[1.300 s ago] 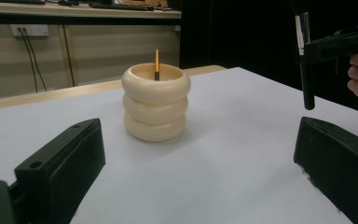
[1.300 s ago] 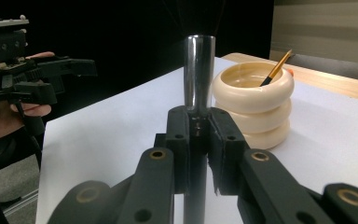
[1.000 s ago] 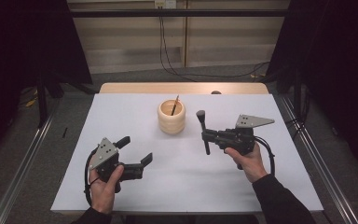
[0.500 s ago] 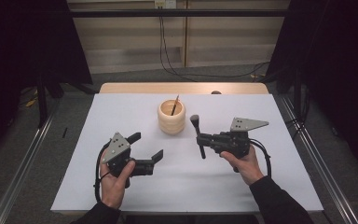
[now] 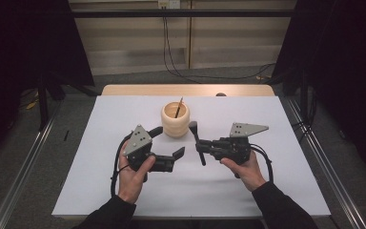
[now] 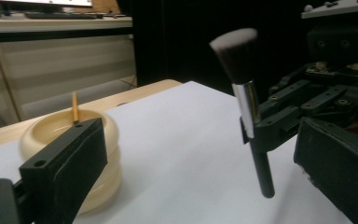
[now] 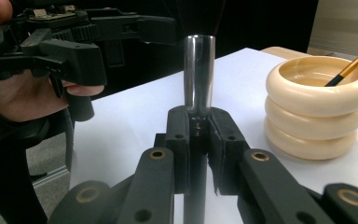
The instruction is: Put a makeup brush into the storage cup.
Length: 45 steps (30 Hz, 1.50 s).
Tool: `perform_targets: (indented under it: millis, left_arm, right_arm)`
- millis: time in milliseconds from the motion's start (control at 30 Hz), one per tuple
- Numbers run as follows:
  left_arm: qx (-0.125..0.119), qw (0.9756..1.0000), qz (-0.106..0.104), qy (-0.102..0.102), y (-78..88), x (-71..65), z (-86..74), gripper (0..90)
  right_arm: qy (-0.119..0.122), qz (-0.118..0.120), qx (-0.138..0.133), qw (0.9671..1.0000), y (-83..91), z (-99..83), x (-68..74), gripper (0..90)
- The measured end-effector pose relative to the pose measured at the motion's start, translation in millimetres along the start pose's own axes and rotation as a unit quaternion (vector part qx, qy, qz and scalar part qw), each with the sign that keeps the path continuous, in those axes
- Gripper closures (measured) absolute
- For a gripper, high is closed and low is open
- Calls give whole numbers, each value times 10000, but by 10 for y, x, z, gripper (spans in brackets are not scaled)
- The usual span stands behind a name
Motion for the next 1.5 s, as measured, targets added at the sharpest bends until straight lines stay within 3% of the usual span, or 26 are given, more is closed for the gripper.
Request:
perform_targets:
  millis: [167, 233, 333, 433, 500, 567, 633, 800, 967, 1133, 1300, 1433, 1500]
  left_arm:
    - [-101, 9998, -137, -60, -109, -67, 141, 27]
    - [-17, 9999, -83, -117, -119, -61, 145, 29]
    - [-69, 9996, -274, -84, -185, -101, 184, 40]
    - [-44, 9995, -269, -167, -219, -116, 206, 41]
    - [-80, 9992, -383, -93, -246, -145, 228, 45]
    - [-96, 9989, -431, -142, -270, -160, 253, 42]
    - [-72, 9993, -356, -108, -290, -163, 277, 44]
    - [-19, 9989, -471, 29, -353, -209, 317, 70]
    - [106, 9994, -326, -4, -355, -223, 302, 169]
    - [101, 9988, -469, 105, -372, -223, 338, 330]
    - [60, 9986, -442, 277, -398, -212, 327, 446]
    - [326, 9975, -492, 382, -450, -203, 267, 448]
    - [344, 9972, -524, 418, -451, -206, 265, 472]
  right_arm:
    - [14, 96, -7, 10000, -24, 9, 34, 792]
    - [14, 68, -1, 10000, -24, 8, 33, 792]
    - [22, 86, -17, 10000, -25, 9, 33, 792]
    - [24, 79, -25, 10000, -23, 10, 33, 792]
    - [-1, 97, -22, 10000, -27, 8, 32, 792]
    - [-3, 90, -26, 10000, -29, 8, 32, 792]
    - [16, 87, -47, 9999, -29, 13, 34, 792]
    - [-15, 21, -80, 10000, -21, 19, 20, 792]
    - [-25, 29, -75, 10000, -15, 20, 17, 792]
    - [-3, -16, -89, 10000, -7, 24, 11, 792]
    - [-40, -13, -97, 9999, 1, 25, 1, 792]
    - [-39, -42, -84, 9999, 0, 22, 2, 792]
    - [-32, -43, -84, 10000, -1, 21, 2, 792]
Point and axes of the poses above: each handheld gripper's, and its own axes: y roughly backward along the jaws, z roughly out of its top, x roughly to its left, the point moved 8 cm from there along -y, roughly forward along the jaws, and after that the axes turned 15 degrees about x, right-handed, at the moved point
